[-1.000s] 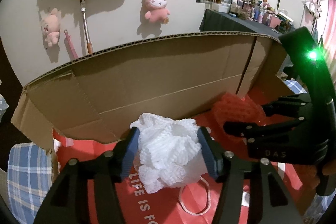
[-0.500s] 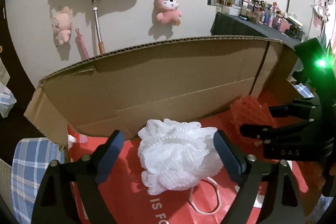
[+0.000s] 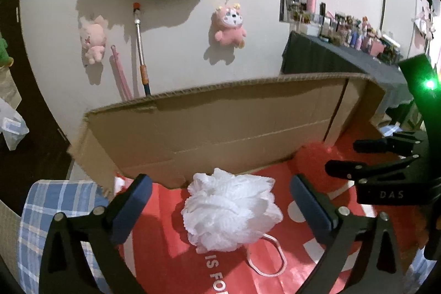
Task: Organize soft objects
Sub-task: 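Lift both tools out of the box and return toward the table items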
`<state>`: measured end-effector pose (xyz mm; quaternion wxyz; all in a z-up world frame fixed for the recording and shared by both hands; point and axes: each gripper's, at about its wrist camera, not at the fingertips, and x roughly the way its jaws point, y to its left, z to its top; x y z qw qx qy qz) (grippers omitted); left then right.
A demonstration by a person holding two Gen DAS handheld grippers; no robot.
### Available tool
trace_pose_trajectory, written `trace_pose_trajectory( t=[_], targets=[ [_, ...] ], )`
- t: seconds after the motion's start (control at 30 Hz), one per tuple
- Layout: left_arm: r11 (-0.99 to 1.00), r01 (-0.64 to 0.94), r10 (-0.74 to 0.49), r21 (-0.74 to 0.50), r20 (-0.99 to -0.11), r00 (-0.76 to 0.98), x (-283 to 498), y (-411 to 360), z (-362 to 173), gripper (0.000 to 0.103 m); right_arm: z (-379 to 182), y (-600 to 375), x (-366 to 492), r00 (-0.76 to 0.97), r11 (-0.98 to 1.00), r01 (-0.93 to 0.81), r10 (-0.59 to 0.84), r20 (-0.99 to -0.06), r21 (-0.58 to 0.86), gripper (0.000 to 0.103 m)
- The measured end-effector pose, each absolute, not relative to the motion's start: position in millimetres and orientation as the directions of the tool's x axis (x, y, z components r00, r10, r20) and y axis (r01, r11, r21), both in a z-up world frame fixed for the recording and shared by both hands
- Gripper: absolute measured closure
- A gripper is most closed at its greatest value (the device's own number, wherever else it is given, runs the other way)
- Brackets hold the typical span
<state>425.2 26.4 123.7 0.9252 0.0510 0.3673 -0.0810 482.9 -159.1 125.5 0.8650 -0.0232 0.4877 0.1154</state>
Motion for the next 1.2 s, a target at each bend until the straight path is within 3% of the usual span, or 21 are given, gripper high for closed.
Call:
trace_pose_trajectory(
  t=[0.27, 0.57, 0.73, 0.97, 1.2],
  targets=[
    [0.985, 0.172, -0.127, 0.012, -0.622, 0.772, 382, 30, 169, 0.0, 175, -165, 428, 0.6, 0.972, -0.23, 0.186, -0.778, 0.055, 0.029],
    [0.983, 0.182, -0.156, 0.01, -0.474, 0.867, 291, 25, 236, 0.0, 246, -168, 323, 0.75, 0.967, -0.256, 0.195, -0.632, -0.006, 0.014],
    [0.982, 0.188, -0.168, 0.016, -0.381, 0.909, 232, 21, 262, 0.0, 269, -173, 258, 0.81, 0.962, -0.268, 0.201, -0.551, -0.043, 0.013],
    [0.972, 0.23, -0.213, 0.043, -0.249, 0.945, 152, 7, 277, 0.0, 282, -189, 177, 0.86, 0.956, -0.293, 0.254, -0.443, -0.02, 0.008],
    [0.969, 0.246, -0.247, -0.03, -0.207, 0.947, 95, 11, 269, 0.0, 282, -202, 101, 0.906, 0.959, -0.277, 0.243, -0.345, -0.052, 0.008]
  ],
)
